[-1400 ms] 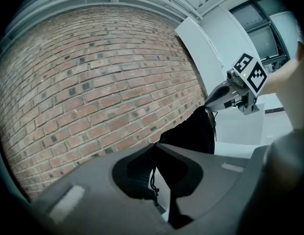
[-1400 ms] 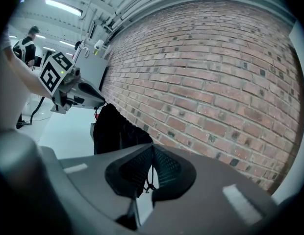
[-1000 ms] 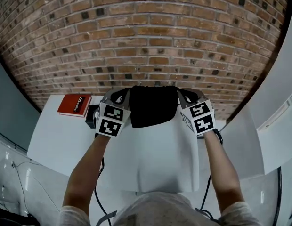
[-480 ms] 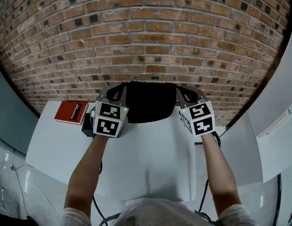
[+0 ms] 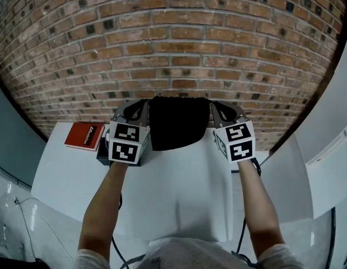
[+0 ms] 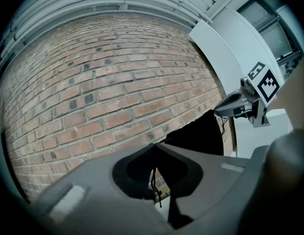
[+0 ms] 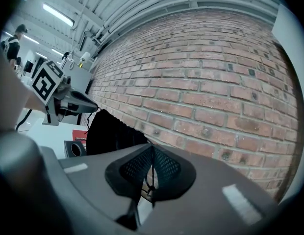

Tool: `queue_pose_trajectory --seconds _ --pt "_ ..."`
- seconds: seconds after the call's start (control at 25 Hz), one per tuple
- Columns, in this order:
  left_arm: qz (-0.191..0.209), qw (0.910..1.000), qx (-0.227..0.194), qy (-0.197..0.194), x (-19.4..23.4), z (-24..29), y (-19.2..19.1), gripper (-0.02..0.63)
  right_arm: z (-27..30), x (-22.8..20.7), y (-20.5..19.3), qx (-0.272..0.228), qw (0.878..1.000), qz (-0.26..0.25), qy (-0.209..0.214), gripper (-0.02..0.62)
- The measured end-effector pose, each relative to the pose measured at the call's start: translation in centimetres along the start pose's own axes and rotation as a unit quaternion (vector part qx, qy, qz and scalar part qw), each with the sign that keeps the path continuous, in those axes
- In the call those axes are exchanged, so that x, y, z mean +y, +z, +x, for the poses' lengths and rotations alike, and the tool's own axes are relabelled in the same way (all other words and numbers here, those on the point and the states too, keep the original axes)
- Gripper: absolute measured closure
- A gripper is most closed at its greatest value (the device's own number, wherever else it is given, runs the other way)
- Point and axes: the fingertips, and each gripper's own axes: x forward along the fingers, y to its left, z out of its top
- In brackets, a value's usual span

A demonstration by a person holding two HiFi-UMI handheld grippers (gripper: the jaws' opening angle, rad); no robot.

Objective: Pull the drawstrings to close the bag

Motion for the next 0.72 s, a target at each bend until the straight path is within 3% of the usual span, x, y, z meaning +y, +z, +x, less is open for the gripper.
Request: queue_pose_trajectory --seconds 0.72 --pt "-0.052 0.9980 0.019 0.032 2.4 -2.3 -3.2 0.598 -2.0 -2.2 -1.4 0.005 0.998 0.048 -0.040 0.586"
